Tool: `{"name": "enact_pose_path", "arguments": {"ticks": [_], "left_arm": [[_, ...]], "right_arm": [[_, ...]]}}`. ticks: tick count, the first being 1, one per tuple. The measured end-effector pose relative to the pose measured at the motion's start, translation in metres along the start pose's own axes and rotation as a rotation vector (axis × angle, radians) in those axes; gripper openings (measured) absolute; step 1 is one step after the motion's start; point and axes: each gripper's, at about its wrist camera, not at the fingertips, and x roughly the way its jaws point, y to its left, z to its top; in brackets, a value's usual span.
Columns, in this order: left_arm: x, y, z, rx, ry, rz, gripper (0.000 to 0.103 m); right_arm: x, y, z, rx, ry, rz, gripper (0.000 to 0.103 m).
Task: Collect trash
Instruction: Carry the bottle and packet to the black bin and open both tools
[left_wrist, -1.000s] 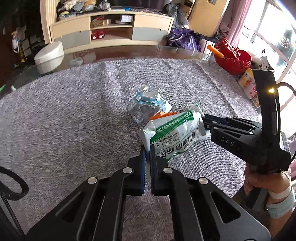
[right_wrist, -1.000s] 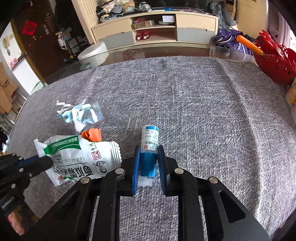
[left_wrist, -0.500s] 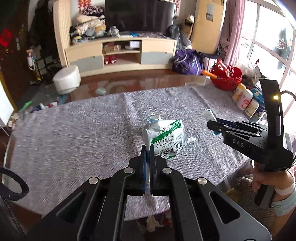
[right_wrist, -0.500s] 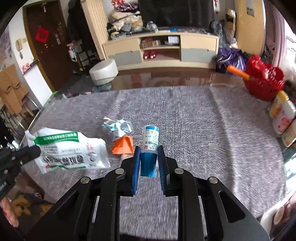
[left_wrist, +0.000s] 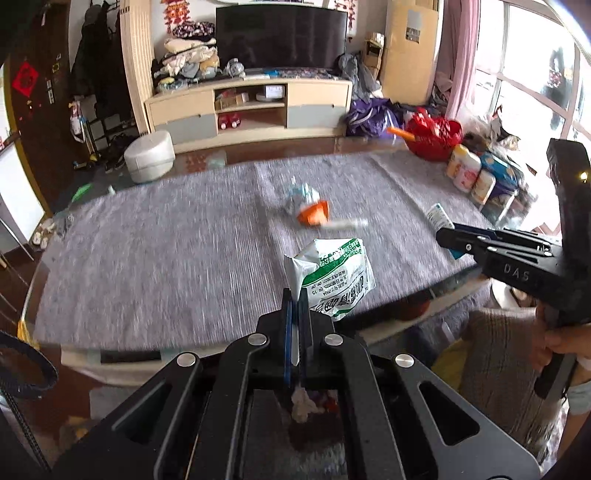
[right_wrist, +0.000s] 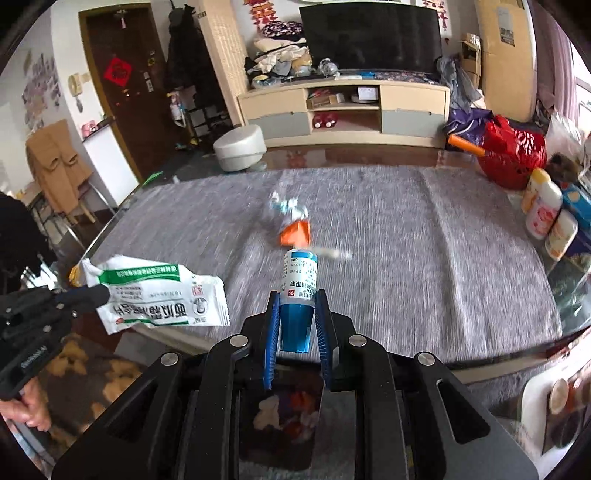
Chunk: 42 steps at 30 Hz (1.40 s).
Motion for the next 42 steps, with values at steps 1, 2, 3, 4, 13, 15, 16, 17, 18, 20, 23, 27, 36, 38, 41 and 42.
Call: {"name": "enact_pose_path", "arguments": {"ticks": [1, 2, 3, 4, 13, 15, 16, 17, 18, 20, 23, 27, 36, 38, 41, 42], "left_arm": [[0.002, -0.001, -0.007, -0.001, 0.012, -0.002, 0.001], [0.006, -0.003, -0.017, -0.003, 0.029, -0.005, 0.001], [0.009, -0.004, -0.025, -0.006, 0.046, -0.009, 0.001], [0.015, -0.006, -0.035, -0.007, 0.067, -0.013, 0.001], [0.066, -0.007, -0.105, -0.046, 0.23, -0.036, 0.001], [0.079, -0.005, -0.116, -0.061, 0.263, -0.045, 0.002], [0.085, -0.005, -0.121, -0.068, 0.276, -0.051, 0.002], [0.092, -0.004, -0.126, -0.078, 0.292, -0.063, 0.002], [0.097, -0.004, -0.13, -0.085, 0.305, -0.076, 0.002], [0.109, -0.004, -0.139, -0.093, 0.336, -0.09, 0.002], [0.123, -0.003, -0.149, -0.095, 0.37, -0.098, 0.002], [0.136, -0.004, -0.156, -0.093, 0.401, -0.106, 0.002], [0.144, -0.008, -0.159, -0.076, 0.421, -0.11, 0.007], [0.145, -0.007, -0.159, -0.082, 0.424, -0.11, 0.011], [0.144, -0.005, -0.158, -0.089, 0.423, -0.107, 0.023], [0.143, -0.005, -0.158, -0.091, 0.42, -0.103, 0.028]], "right_arm": [[0.003, 0.0, -0.009, -0.003, 0.018, -0.002, 0.02], [0.006, 0.0, -0.015, -0.003, 0.031, -0.002, 0.02], [0.011, 0.0, -0.025, -0.002, 0.053, 0.0, 0.02], [0.017, 0.0, -0.035, 0.002, 0.074, 0.004, 0.02], [0.061, 0.016, -0.103, 0.012, 0.224, 0.046, 0.02], [0.07, 0.019, -0.112, 0.014, 0.247, 0.056, 0.02], [0.074, 0.02, -0.116, 0.015, 0.256, 0.06, 0.02], [0.077, 0.021, -0.121, 0.017, 0.264, 0.064, 0.02], [0.083, 0.021, -0.124, 0.021, 0.275, 0.069, 0.02], [0.091, 0.02, -0.131, 0.03, 0.295, 0.077, 0.02], [0.107, 0.018, -0.142, 0.053, 0.339, 0.092, 0.02], [0.119, 0.015, -0.15, 0.067, 0.376, 0.09, 0.021], [0.126, 0.014, -0.148, 0.077, 0.392, 0.091, 0.022], [0.126, 0.014, -0.148, 0.079, 0.392, 0.09, 0.023], [0.126, 0.012, -0.146, 0.088, 0.386, 0.084, 0.035], [0.125, 0.009, -0.146, 0.092, 0.38, 0.077, 0.047]]}}
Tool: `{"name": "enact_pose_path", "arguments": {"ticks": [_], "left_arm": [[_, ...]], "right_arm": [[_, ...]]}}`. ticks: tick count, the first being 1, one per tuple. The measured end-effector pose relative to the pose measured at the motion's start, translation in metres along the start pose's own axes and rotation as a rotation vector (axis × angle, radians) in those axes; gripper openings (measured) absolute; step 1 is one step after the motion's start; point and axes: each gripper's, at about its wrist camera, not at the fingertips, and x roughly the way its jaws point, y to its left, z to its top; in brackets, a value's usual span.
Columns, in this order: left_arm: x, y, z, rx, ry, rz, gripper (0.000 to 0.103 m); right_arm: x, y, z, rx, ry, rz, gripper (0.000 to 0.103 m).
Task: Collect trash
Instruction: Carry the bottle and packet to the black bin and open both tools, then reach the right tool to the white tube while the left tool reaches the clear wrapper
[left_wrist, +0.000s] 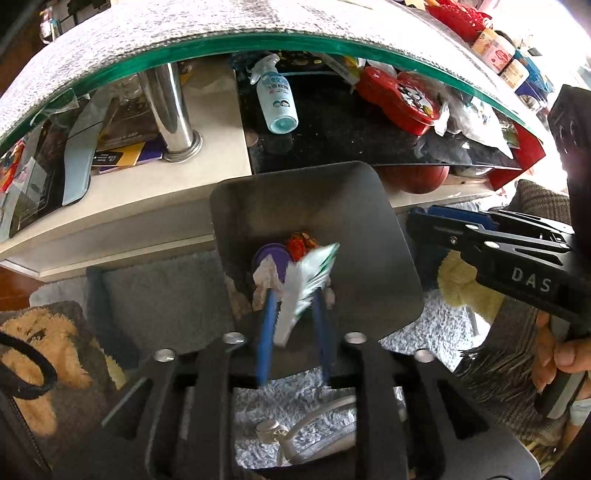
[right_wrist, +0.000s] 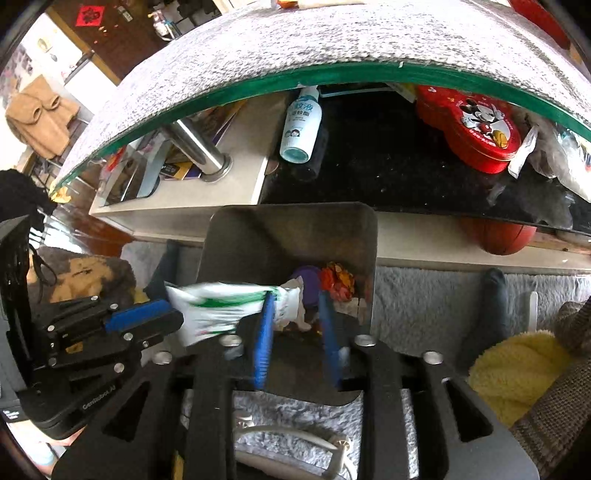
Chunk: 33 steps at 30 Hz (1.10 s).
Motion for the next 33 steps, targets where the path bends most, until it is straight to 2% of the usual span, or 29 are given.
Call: {"name": "enact_pose_path", "arguments": {"ticks": [1, 2, 4, 7, 10, 14, 19, 25, 33], "left_arm": [[-0.001, 0.0, 0.0, -0.002, -0.003, 0.003, 0.036], [-0.003, 0.001, 0.001, -0.005, -0.008, 0.007, 0.043], [-0.005, 0.002, 0.001, -0.008, -0.015, 0.014, 0.05], [-0.01, 0.003, 0.003, -0.015, -0.023, 0.017, 0.061], [-0.017, 0.003, 0.005, -0.016, -0.032, 0.027, 0.072], [-0.039, -0.002, 0.012, 0.01, -0.072, 0.057, 0.086], [-0.075, -0.005, 0.031, 0.018, -0.147, 0.059, 0.093], [-0.103, 0.003, 0.063, 0.006, -0.204, 0.074, 0.094], [-0.114, 0.021, 0.114, -0.028, -0.22, 0.092, 0.094]], "right_arm": [[-0.002, -0.001, 0.0, 0.004, -0.007, -0.006, 0.055], [-0.003, -0.003, 0.001, 0.007, -0.011, -0.01, 0.057], [-0.007, -0.005, 0.002, 0.016, -0.023, -0.022, 0.066], [-0.013, -0.008, 0.005, 0.021, -0.038, -0.041, 0.075], [-0.02, -0.009, 0.009, 0.026, -0.051, -0.051, 0.081], [-0.037, -0.01, 0.017, 0.03, -0.084, -0.055, 0.083], [-0.07, -0.006, 0.041, 0.021, -0.16, -0.046, 0.083], [-0.105, -0.011, 0.082, 0.009, -0.247, -0.07, 0.083], [-0.106, -0.023, 0.124, 0.01, -0.261, -0.092, 0.083]]}}
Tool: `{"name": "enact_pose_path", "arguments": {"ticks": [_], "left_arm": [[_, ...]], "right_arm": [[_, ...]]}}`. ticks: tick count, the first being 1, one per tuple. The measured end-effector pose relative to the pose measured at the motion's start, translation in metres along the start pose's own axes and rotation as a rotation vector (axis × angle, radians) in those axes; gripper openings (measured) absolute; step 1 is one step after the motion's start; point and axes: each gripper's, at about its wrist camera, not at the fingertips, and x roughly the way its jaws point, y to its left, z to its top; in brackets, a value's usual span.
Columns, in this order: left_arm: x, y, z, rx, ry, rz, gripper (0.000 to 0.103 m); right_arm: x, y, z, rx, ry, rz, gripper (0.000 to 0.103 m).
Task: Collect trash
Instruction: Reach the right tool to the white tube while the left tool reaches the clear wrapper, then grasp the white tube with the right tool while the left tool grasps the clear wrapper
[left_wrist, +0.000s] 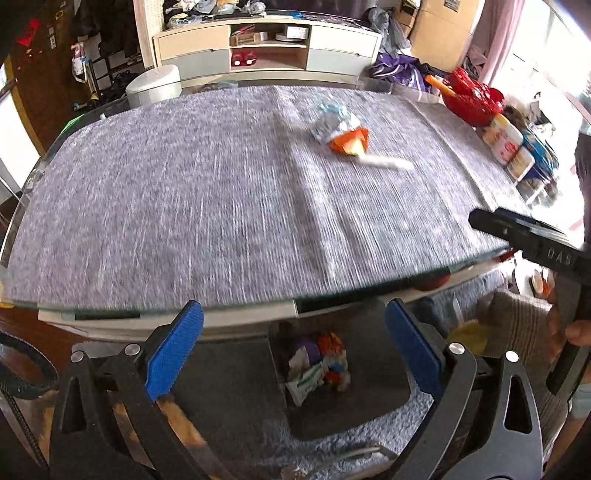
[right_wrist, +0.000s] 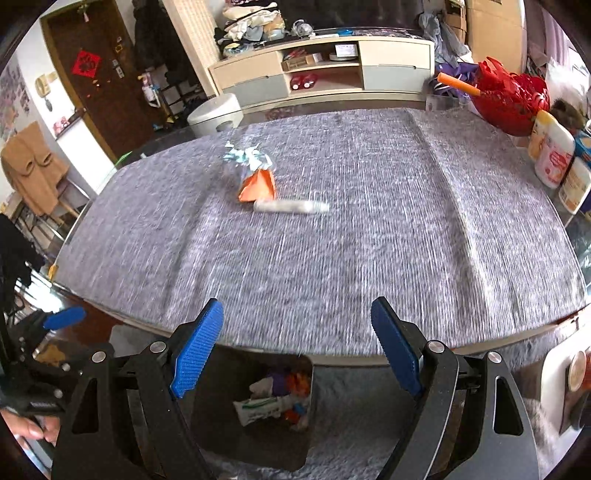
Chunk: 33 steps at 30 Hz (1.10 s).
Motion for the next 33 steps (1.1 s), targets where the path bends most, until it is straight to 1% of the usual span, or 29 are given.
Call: {"name": "enact_pose_path", "arguments": {"ticks": [3, 11, 17, 21, 28, 32, 33], "left_arm": [[0.006, 0.003, 0.021, -0.004, 0.002, 0.01, 0.094], [0.022, 0.013, 0.071, -0.02, -0.003, 0.016, 0.094], [0.04, 0.011, 0.103, -0.009, 0.008, 0.017, 0.094], [0.05, 0.009, 0.119, -0.002, 0.012, 0.013, 0.094], [0.065, 0.011, 0.14, -0.008, 0.026, -0.003, 0.094], [0.074, 0.007, 0.149, -0.001, 0.032, -0.007, 0.094], [0.076, 0.006, 0.152, 0.001, 0.033, -0.007, 0.094]], "right_arm": [[0.011, 0.0, 0.01, -0.011, 0.013, 0.0, 0.083], [0.044, 0.009, 0.041, -0.096, 0.027, -0.011, 0.081], [0.068, 0.008, 0.059, -0.127, 0.047, -0.007, 0.078], [0.08, 0.012, 0.067, -0.154, 0.065, 0.027, 0.077], [0.098, 0.024, 0.077, -0.231, 0.09, 0.037, 0.075], [0.109, 0.023, 0.076, -0.236, 0.109, 0.043, 0.075], [0.111, 0.022, 0.075, -0.236, 0.115, 0.043, 0.071]]}}
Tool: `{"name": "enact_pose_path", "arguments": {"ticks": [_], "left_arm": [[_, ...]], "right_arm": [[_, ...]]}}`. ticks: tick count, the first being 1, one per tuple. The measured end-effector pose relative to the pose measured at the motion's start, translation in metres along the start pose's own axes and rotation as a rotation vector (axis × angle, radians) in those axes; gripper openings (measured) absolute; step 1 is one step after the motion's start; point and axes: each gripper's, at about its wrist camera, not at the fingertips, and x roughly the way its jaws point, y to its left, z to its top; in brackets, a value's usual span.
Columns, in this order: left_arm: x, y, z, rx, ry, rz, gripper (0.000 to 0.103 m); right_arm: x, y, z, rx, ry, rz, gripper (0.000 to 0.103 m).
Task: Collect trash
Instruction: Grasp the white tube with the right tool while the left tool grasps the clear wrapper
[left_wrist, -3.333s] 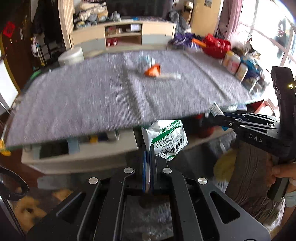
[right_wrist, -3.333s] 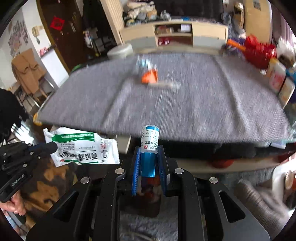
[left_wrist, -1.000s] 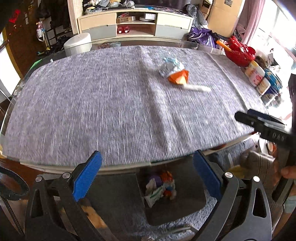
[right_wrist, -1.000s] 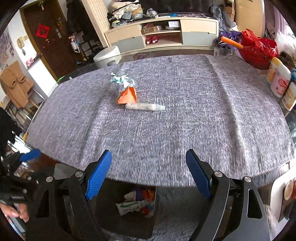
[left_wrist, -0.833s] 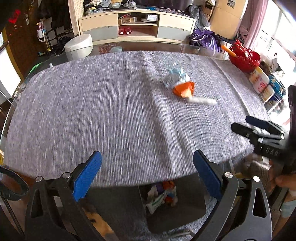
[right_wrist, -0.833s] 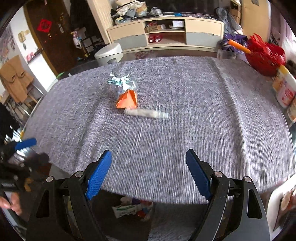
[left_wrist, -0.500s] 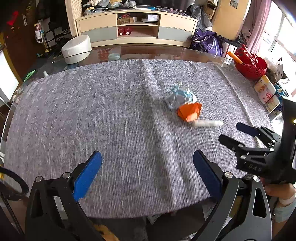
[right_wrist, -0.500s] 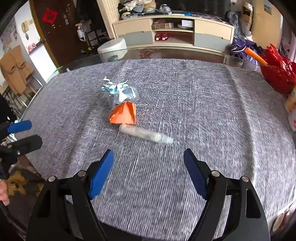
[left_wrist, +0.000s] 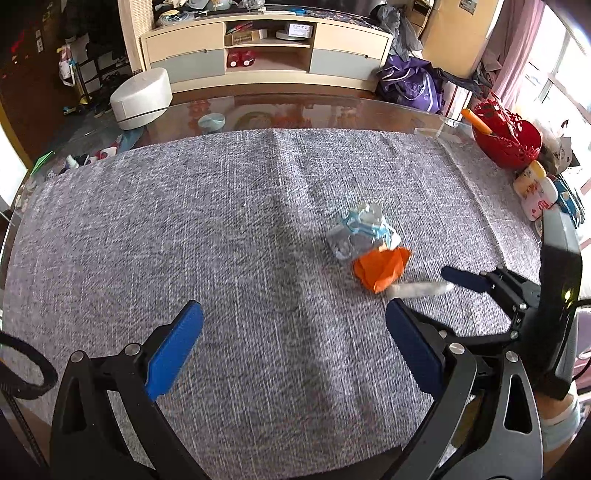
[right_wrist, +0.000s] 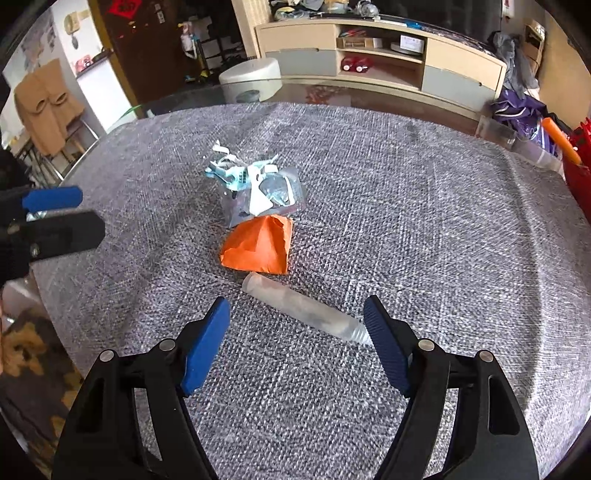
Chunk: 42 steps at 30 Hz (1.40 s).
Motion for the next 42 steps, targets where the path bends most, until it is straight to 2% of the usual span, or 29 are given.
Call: {"name": "enact_pose_path", "arguments": {"ticks": [2, 4, 5, 7, 10, 12, 14, 18, 22, 24, 25, 26, 28, 33, 42], "left_arm": [[0.004, -0.003, 0.006, 0.004, 0.001, -0.002, 0.094], [0.008, -0.005, 0.011, 0.009, 0.002, -0.004, 0.094], [0.01, -0.006, 0.012, 0.011, 0.002, -0.004, 0.094], [0.014, -0.009, 0.016, 0.017, 0.004, -0.008, 0.094], [0.022, -0.016, 0.023, 0.034, 0.005, -0.021, 0.093], [0.026, -0.021, 0.028, 0.047, -0.005, -0.036, 0.085], [0.028, -0.025, 0.032, 0.059, -0.014, -0.047, 0.073], [0.035, -0.034, 0.039, 0.086, -0.023, -0.072, 0.06], [0.044, -0.035, 0.047, 0.089, -0.03, -0.091, 0.043], [0.045, -0.037, 0.048, 0.092, -0.038, -0.096, 0.027], [0.046, -0.038, 0.049, 0.099, -0.038, -0.098, 0.012], [0.047, -0.039, 0.049, 0.104, -0.037, -0.098, 0.004], [0.045, -0.04, 0.047, 0.115, -0.039, -0.101, 0.0], [0.023, -0.039, 0.044, 0.11, -0.08, -0.095, 0.0], [-0.046, -0.031, 0.029, 0.091, -0.187, -0.061, 0.0]], "right_arm": [[0.002, -0.001, -0.001, -0.005, 0.003, -0.005, 0.063], [0.001, -0.002, -0.002, -0.009, 0.002, -0.022, 0.047], [0.0, -0.003, -0.002, -0.01, 0.002, -0.023, 0.043], [-0.002, -0.005, -0.004, -0.009, 0.012, -0.01, 0.028], [-0.003, -0.005, -0.007, -0.021, 0.03, 0.011, 0.015], [-0.005, -0.004, -0.011, -0.021, 0.04, 0.025, 0.014], [-0.007, -0.003, -0.013, -0.01, 0.047, 0.046, 0.014], [-0.013, -0.01, -0.021, 0.039, 0.052, 0.095, 0.014], [-0.018, -0.016, -0.029, 0.065, 0.049, 0.103, 0.014], [-0.022, -0.017, -0.034, 0.072, 0.051, 0.108, 0.014], [-0.023, -0.018, -0.036, 0.075, 0.052, 0.11, 0.014], [-0.025, -0.018, -0.039, 0.079, 0.051, 0.111, 0.014], [-0.029, -0.02, -0.045, 0.09, 0.05, 0.112, 0.014], [-0.043, -0.026, -0.049, 0.111, 0.022, 0.104, 0.014], [-0.073, -0.006, -0.052, 0.102, -0.036, 0.092, 0.014]]}}
